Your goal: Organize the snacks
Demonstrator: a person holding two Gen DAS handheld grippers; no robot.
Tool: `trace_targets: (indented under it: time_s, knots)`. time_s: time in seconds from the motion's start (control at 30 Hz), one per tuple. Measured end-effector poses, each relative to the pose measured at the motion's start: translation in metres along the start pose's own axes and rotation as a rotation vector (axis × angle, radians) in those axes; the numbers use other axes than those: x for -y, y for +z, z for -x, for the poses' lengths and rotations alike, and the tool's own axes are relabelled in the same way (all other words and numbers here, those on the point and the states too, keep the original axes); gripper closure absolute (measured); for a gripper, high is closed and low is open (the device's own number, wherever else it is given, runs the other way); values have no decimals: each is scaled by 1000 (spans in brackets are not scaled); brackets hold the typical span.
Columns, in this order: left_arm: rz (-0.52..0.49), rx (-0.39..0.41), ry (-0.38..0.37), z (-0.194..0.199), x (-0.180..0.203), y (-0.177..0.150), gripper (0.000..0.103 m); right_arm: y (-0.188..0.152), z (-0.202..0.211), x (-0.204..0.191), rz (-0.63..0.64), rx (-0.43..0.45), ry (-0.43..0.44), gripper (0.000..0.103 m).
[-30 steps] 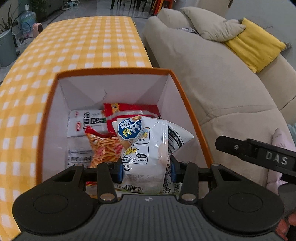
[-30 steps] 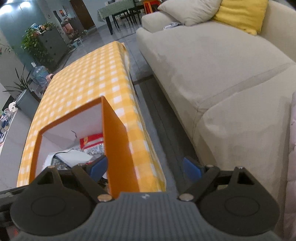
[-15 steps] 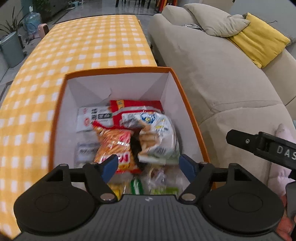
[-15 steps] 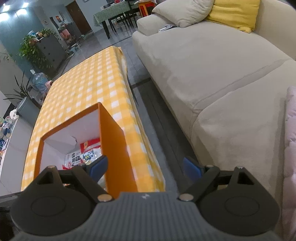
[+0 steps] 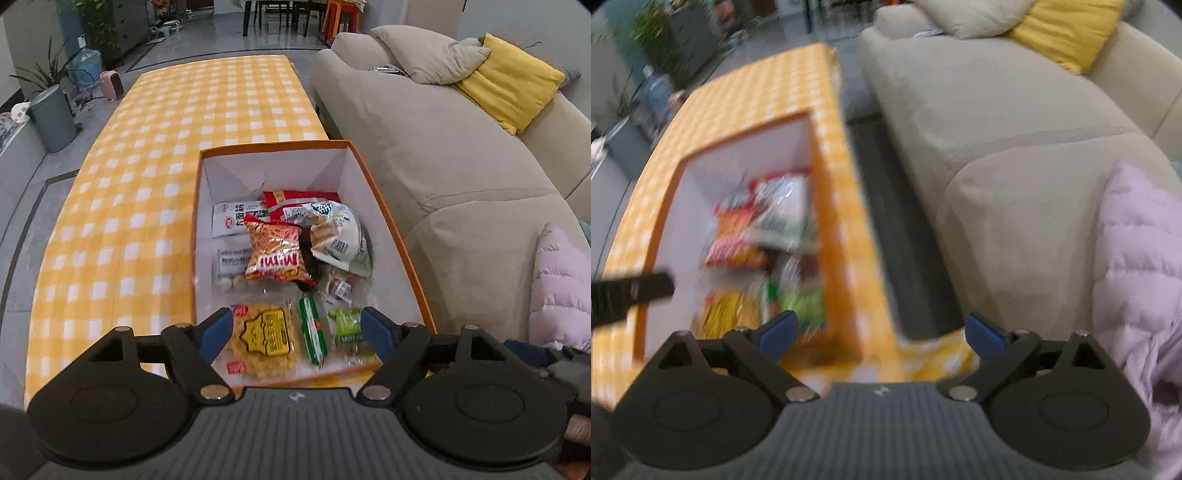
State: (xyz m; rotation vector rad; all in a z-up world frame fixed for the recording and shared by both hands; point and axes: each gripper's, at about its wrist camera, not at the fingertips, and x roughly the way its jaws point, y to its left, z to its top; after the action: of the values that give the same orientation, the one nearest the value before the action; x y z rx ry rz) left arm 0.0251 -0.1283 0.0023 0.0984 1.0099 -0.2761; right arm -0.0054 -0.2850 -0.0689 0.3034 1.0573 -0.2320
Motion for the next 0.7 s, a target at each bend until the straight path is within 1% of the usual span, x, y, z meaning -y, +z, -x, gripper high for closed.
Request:
trace_targets:
  time_s: [0.13, 0.23, 0.33, 0.43, 0.5, 0.7]
  knots:
    - [-12, 21, 42, 10, 4, -9, 11, -16, 15, -13, 30, -2, 2, 8]
    - [-6, 38, 64, 17, 4, -15, 11, -23, 24, -20, 55, 2, -3, 5]
    - [16, 29, 62, 19, 0, -21, 11, -28, 28, -26, 73, -4, -23, 5]
    - [32, 23, 70, 19, -2, -26, 11, -32, 32, -22, 49, -10, 8, 5]
    - [32, 20, 75, 20, -1, -28, 11, -36, 35, -20, 48, -10, 14, 5]
    - [10, 18, 52, 20, 2, -32, 13, -40, 41, -19, 34, 4, 32, 5]
